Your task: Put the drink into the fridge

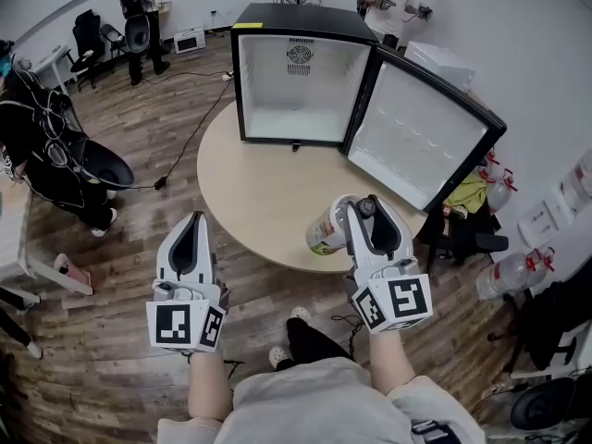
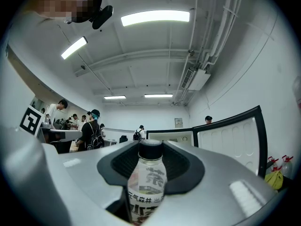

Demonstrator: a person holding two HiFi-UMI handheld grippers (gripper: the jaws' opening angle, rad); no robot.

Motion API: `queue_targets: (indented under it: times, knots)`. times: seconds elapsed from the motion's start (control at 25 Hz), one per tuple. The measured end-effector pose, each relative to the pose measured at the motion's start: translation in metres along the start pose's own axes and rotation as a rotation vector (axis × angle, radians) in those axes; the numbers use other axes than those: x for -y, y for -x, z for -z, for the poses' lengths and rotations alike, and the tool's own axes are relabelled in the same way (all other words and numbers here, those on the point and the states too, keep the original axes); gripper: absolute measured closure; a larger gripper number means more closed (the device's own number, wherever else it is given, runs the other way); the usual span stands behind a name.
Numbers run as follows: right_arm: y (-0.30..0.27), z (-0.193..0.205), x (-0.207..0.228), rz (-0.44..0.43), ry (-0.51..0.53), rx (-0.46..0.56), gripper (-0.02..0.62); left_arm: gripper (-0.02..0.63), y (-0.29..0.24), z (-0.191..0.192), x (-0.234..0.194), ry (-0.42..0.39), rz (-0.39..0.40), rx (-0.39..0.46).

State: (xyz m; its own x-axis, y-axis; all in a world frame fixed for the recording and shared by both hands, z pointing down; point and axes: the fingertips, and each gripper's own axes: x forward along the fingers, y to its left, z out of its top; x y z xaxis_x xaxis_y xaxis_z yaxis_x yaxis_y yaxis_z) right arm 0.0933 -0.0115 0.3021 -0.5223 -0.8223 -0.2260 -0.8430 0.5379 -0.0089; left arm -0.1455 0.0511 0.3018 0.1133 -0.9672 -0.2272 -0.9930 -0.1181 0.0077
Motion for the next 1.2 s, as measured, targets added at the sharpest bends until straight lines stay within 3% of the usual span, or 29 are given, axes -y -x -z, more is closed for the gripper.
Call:
queue_targets:
  times: [0.44,1.2]
  knots:
    - [-0.066,0.008,0.008,-0.002,-0.004,0.002,0.434,0.598,-0.046,0.005,-0.041,-0.002,-0.022,-0.001]
    - [-0.209,0.019,0.061,-0.091,-0.028,0.016,0.434,0.598,-0.168,0.011,-0.076,-0.034,-0.075,0.010]
